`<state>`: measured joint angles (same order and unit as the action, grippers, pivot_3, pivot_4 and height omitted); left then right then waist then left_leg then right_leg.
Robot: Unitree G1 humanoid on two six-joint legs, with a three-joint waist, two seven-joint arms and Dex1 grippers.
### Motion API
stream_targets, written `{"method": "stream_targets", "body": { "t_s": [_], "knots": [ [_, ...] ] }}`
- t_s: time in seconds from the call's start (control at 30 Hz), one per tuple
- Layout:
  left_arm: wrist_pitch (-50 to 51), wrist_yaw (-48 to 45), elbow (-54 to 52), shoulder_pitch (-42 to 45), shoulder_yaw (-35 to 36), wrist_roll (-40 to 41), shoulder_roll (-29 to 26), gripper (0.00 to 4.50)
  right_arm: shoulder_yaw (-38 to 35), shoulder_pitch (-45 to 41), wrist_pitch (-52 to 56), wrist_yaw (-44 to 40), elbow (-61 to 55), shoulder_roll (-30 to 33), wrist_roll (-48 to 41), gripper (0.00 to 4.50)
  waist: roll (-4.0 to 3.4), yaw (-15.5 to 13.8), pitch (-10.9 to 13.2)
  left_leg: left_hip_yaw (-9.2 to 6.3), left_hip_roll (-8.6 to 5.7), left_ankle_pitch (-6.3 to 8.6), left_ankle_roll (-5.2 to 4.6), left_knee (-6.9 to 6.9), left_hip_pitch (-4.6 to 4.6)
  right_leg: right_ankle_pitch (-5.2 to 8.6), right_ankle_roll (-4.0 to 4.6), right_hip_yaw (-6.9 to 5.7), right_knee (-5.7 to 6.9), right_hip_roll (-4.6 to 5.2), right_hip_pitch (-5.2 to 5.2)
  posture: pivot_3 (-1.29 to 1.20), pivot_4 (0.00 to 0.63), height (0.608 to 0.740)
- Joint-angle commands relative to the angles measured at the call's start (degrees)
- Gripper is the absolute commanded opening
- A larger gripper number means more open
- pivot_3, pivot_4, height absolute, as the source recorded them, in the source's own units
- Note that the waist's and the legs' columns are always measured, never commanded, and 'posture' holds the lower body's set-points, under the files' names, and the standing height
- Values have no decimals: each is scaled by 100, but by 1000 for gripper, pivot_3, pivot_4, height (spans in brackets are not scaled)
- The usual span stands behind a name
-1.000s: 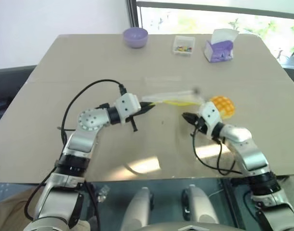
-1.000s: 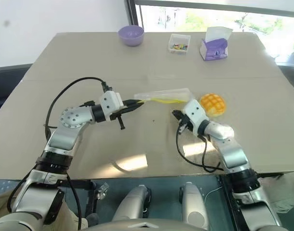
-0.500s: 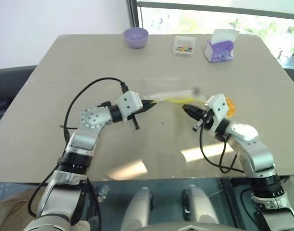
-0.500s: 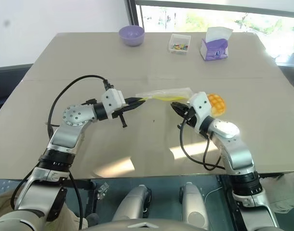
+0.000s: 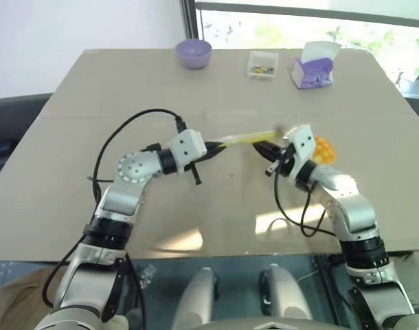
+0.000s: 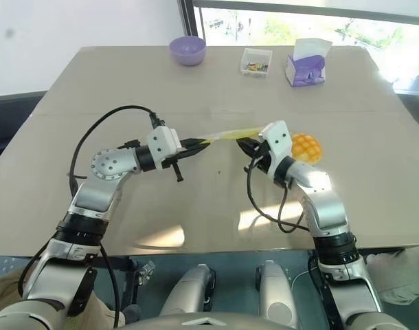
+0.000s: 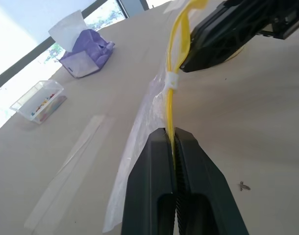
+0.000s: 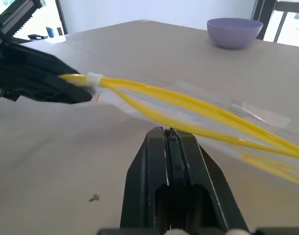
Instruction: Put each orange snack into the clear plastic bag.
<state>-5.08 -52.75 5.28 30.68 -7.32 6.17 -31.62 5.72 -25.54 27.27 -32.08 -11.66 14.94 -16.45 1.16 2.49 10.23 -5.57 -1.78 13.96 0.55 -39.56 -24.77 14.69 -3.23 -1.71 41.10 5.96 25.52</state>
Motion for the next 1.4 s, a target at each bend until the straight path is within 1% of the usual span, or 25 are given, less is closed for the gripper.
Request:
{"method": "stream_targets", "body": {
  "t_s": [0.03,0.13,0.27,0.33,0.47,0.63,0.87,1.17,1.4],
  "knots": [
    [77,53,-263,-23,38,-6,-27,0,-147,-26,527,-96,-837,81,-543,83,0,-1,0,0,0,0,0,0,0,0,0,0,-1,0,0,0,150,666],
    [109,82,-266,-25,48,-19,-19,0,-145,83,969,-335,-1216,344,-928,83,0,-3,0,0,-1,0,0,0,0,0,0,0,-1,1,-1,0,150,666],
    [90,64,-249,-21,34,-17,-13,0,-285,221,967,-353,-1257,569,-1059,83,0,-9,0,-2,-1,0,-1,0,0,0,0,-3,-2,0,-3,0,150,666],
    [84,61,-254,-22,29,-15,-7,0,-358,239,858,-326,-1153,611,-1040,83,0,-6,0,-1,-1,0,-1,0,0,0,0,-2,-2,1,-3,0,150,666],
    [62,42,-251,-17,25,3,11,0,-402,229,251,-458,-339,720,-699,83,0,-4,0,1,0,0,-1,0,2,0,0,-2,-2,0,-3,0,150,666],
    [53,9,-294,-46,17,18,13,0,-283,278,-57,-354,-135,580,-539,83,0,-1,0,3,0,0,-1,0,0,0,0,0,-2,0,-2,0,150,666],
    [-25,-48,-298,-134,-2,43,59,0,-224,92,-49,-164,16,351,-393,83,0,-5,0,2,0,0,0,0,0,0,0,0,-2,1,-2,0,150,666],
    [-132,-161,-314,-282,-30,66,124,0,-363,-64,485,453,-78,-396,-714,83,0,-4,0,1,0,0,0,0,1,0,0,1,-1,0,-2,0,150,666],
    [-153,-307,-326,-320,-13,236,180,0,-453,-206,413,762,342,-732,-672,83,0,-3,-1,1,0,0,0,0,1,0,0,1,-1,0,-1,0,150,666]
  ]
}}
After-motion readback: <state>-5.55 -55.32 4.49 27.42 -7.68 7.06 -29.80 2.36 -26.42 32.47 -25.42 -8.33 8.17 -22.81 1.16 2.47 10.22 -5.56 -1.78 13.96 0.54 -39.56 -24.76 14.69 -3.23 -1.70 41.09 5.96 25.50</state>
